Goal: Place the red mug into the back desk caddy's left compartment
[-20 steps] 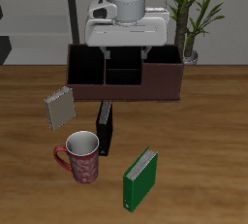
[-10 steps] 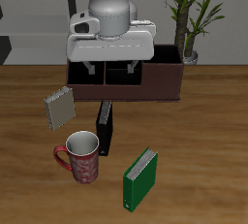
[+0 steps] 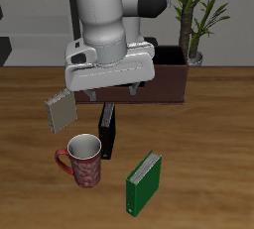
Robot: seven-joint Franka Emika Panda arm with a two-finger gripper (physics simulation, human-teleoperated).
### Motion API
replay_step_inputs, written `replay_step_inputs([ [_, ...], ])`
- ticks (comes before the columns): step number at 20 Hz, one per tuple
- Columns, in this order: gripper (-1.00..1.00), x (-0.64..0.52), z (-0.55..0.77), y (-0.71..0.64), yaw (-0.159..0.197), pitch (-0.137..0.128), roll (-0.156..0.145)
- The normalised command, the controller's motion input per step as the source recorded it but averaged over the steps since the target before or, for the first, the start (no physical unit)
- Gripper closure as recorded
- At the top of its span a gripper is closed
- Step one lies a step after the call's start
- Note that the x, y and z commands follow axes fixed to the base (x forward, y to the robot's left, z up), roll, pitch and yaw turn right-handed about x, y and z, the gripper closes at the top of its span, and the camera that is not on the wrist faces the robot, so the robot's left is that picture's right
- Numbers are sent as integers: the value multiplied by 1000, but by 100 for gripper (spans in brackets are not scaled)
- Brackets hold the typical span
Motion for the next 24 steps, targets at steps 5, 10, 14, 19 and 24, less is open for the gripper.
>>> replay_step_inputs([
  [5, -100, 229, -304, -76, -1, 10, 23],
  [10, -100, 134, -344, -79, -39, -2, -12],
  [14, -100, 53, -238, 31, -27, 17, -17],
  [19, -100, 64, -326, -37, -41, 20, -25],
  [24, -100, 24, -286, 6, -19, 13, -17],
])
